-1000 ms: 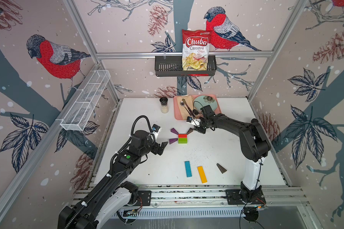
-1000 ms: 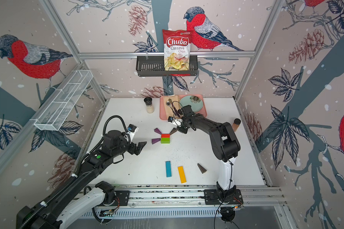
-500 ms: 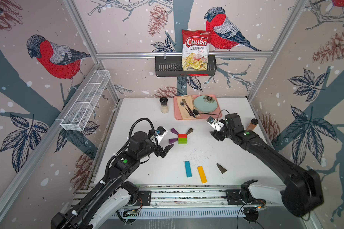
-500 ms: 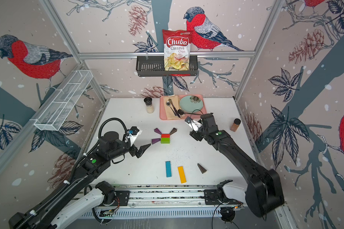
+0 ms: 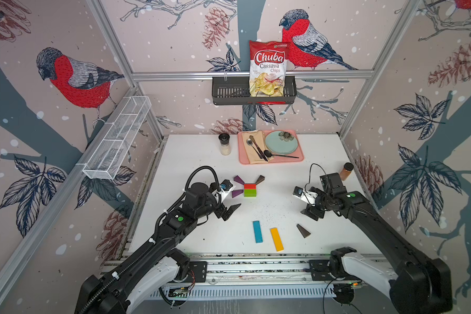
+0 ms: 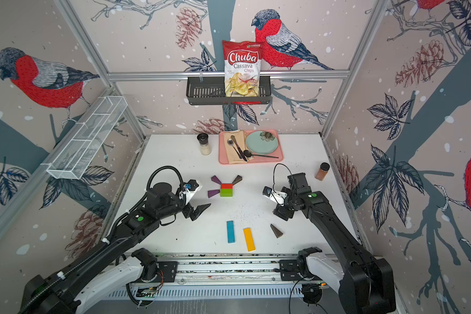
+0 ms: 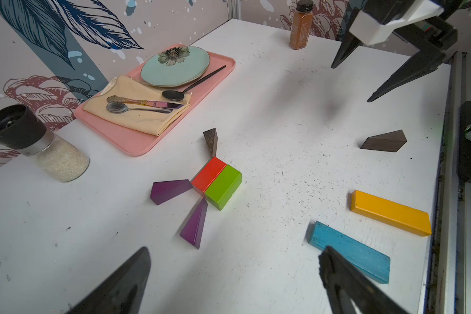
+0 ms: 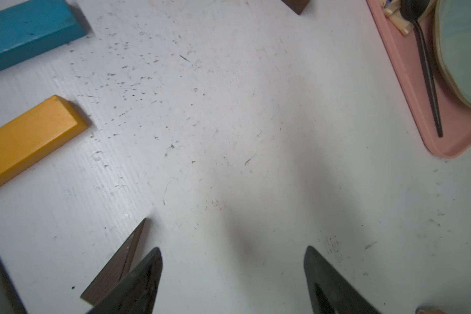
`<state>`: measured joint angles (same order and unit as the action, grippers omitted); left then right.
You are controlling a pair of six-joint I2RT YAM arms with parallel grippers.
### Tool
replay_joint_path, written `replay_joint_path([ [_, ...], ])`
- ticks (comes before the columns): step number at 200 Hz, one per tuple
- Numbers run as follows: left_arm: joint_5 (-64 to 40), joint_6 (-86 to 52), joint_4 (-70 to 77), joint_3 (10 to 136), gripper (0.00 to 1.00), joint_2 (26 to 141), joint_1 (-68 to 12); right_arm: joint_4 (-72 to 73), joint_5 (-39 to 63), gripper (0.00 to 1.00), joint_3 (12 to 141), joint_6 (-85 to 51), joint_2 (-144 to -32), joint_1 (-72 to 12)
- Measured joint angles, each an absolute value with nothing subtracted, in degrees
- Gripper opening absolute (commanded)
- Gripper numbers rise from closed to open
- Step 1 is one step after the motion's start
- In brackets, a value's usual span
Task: Assemble a small pinwheel with building blocks
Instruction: Pick up the building block from the center of the board.
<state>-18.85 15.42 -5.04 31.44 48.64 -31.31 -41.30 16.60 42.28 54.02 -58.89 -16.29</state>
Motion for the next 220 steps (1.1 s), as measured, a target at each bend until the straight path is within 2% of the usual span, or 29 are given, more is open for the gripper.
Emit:
replay_joint_path([
  [42,-18.06,16.58,-5.26,31.59,0.96,49.12,-31.33,-50.26,15.70,0.65,41.45,54.76,-56.49,-24.36],
  [98,-18.17,18.00,-5.78,32.67,0.96,50.13,-31.33,-56.21,13.47,0.64,38.54,56.82,-54.63,-26.09],
  [145,-17.93,17.89,-5.65,32.23,0.96,49.43,-31.33,-56.05,12.08,0.64,35.64,55.40,-57.56,-27.05],
  [220,-17.93,17.82,-6.11,32.49,0.96,50.13,-31.35,-50.54,9.87,0.58,34.13,49.98,-60.69,-28.38],
])
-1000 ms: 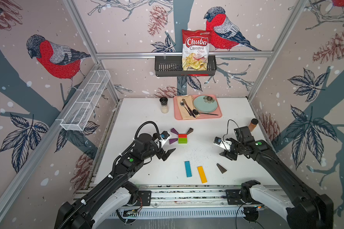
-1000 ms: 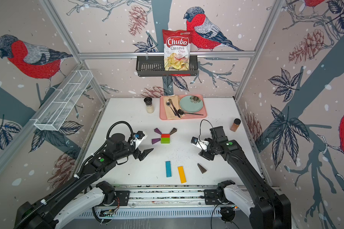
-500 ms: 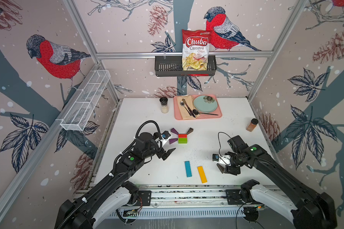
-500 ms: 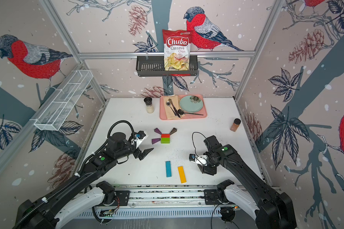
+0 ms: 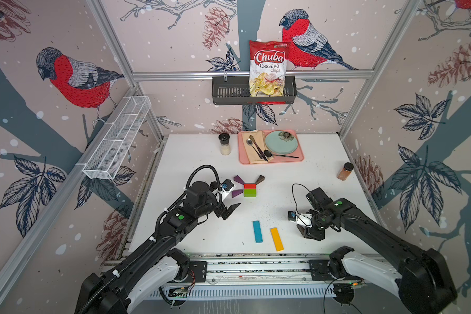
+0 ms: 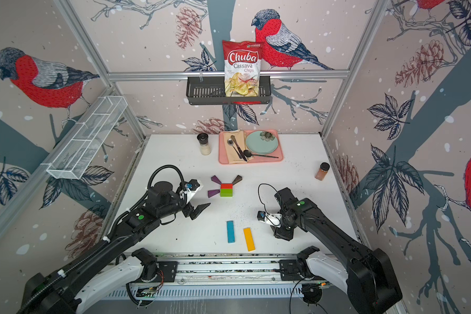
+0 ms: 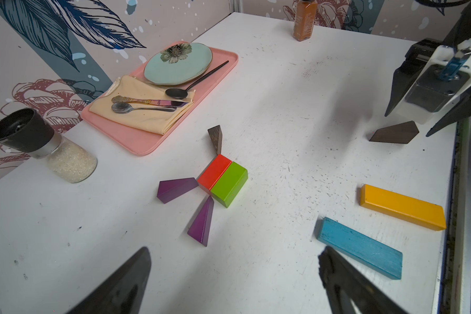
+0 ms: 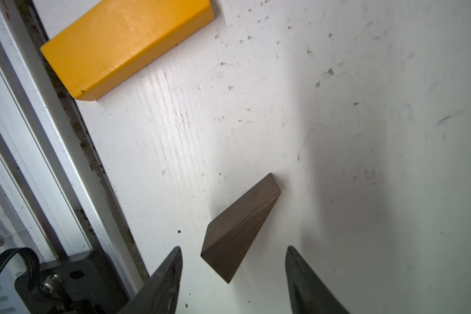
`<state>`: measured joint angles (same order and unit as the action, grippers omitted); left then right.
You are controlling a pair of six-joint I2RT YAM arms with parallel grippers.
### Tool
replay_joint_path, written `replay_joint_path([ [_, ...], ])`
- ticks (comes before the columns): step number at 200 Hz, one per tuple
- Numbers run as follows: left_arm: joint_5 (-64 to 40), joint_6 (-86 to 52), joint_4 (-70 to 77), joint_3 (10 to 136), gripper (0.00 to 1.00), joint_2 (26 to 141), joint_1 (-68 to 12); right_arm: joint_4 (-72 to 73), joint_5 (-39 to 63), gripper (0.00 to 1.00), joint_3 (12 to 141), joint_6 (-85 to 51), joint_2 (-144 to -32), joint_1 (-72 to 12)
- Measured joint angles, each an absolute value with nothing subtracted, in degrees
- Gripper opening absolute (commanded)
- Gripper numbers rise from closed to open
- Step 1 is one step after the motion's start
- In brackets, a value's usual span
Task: Assemble a small pinwheel with building blocks
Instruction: Pick up the building block from the center of the board.
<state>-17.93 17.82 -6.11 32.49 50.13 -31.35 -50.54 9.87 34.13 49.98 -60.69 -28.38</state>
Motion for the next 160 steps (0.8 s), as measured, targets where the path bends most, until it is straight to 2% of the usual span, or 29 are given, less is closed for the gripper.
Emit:
replay_joint_path([
  [31,-17.93,17.85,-6.76,32.49,0.96,50.59,-31.35,-49.98,9.43,0.56,34.02,49.56,-60.90,-28.47],
  [90,-17.93,17.87,-6.87,32.49,0.96,50.74,-31.35,-50.43,9.89,0.58,33.21,49.58,-60.40,-29.10],
  [160,-17.91,17.85,-7.03,32.49,0.96,50.54,-31.35,-49.50,8.21,0.51,32.32,47.90,-61.71,-29.98],
])
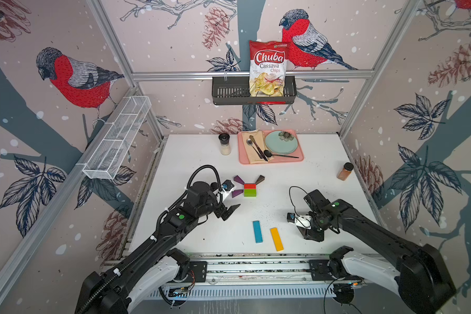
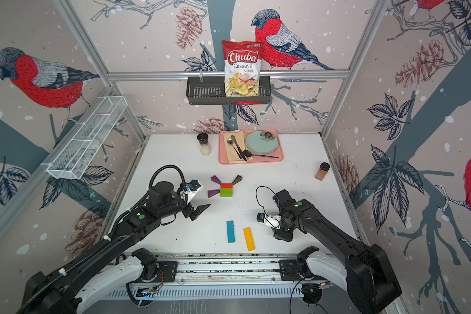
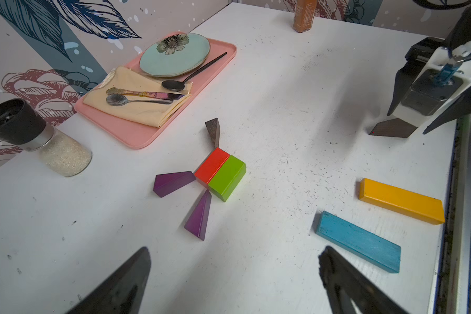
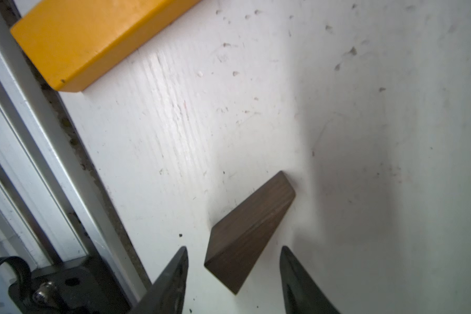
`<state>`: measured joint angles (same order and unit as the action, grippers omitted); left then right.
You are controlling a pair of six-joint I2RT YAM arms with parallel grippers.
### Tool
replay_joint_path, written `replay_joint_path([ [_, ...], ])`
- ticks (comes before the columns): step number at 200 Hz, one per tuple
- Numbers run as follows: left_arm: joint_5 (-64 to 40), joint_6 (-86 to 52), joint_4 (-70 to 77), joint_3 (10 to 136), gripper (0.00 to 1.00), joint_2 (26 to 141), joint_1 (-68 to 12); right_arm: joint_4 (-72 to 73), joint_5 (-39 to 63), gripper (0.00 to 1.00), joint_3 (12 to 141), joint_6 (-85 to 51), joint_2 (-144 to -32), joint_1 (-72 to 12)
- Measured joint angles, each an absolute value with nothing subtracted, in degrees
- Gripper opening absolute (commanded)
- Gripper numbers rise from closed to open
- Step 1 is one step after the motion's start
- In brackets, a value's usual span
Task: Assemble a small pinwheel with building blocks
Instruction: Pick up the building block from the center of the board.
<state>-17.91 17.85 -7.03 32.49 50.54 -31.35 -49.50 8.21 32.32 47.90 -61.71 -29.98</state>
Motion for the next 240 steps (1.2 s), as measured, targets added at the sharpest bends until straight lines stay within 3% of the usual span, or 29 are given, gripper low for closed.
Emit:
replay_joint_path([
  [56,-17.80,17.85,-7.16,32.49,0.96,50.46,-31.40,-48.10,6.52,0.46,31.79,46.15,-62.74,-30.09],
  [168,-17.37,17.89,-8.10,32.86,0.96,50.50,-31.40,-46.52,7.53,0.24,32.14,46.41,-64.88,-30.44],
  [240,-15.44,16.45,-8.78,34.04,0.96,50.35,-31.40,-41.98,10.11,0.21,38.83,48.12,-72.16,-29.89],
])
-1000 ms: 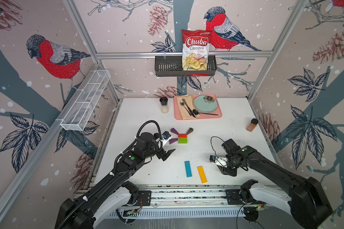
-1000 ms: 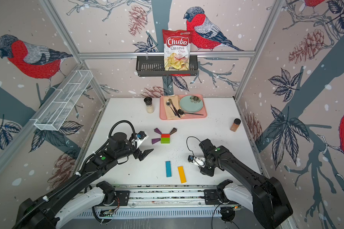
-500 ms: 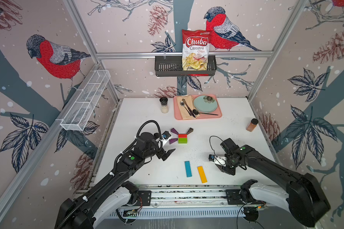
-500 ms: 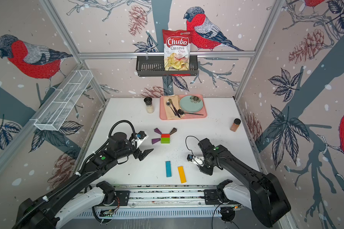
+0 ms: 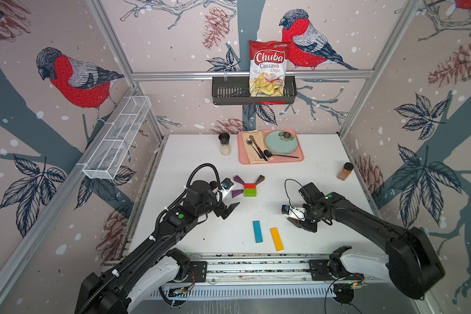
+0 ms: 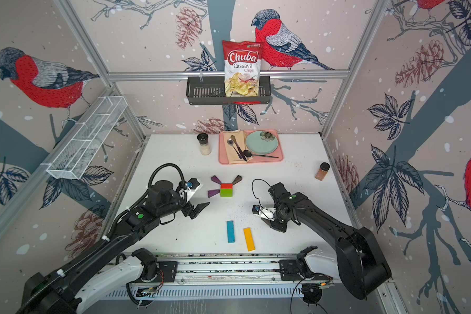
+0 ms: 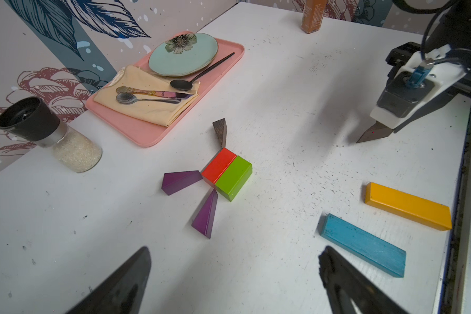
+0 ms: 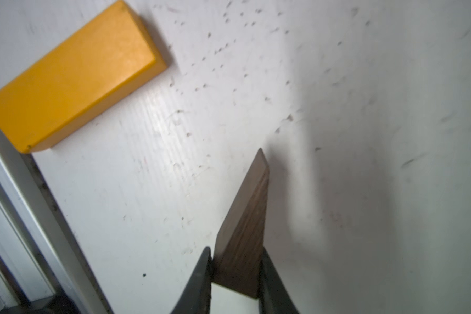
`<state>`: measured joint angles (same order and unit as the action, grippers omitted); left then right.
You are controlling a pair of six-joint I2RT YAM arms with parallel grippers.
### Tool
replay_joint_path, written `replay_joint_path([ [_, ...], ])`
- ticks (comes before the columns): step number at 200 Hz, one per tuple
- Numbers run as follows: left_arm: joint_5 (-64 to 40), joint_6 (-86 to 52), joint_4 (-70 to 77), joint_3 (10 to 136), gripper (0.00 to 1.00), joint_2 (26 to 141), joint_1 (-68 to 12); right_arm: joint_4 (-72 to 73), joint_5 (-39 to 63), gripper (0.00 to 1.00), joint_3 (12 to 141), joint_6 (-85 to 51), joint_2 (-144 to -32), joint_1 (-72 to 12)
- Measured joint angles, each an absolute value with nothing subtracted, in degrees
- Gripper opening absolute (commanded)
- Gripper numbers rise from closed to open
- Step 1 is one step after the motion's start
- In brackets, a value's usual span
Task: Assemble a small pinwheel with building blocks
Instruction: Pick up the building block from the center of the board, then assemble the building block at the center of the board.
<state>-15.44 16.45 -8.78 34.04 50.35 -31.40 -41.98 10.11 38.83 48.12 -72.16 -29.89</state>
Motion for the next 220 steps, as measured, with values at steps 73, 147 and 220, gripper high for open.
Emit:
replay_joint_path([
  [73,-12.29,11.92,-9.65,32.93,0.96,46.19,-31.38,-35.53,13.13,0.18,56.49,52.58,-93.78,-29.47],
  [147,-10.31,9.58,-10.22,32.93,0.96,45.78,-31.38,-34.35,13.98,0.19,67.18,54.02,-103.92,-31.57],
  [220,-10.07,8.99,-10.57,32.93,0.96,44.86,-31.40,-36.49,14.96,0.19,72.51,54.02,-107.81,-33.39],
])
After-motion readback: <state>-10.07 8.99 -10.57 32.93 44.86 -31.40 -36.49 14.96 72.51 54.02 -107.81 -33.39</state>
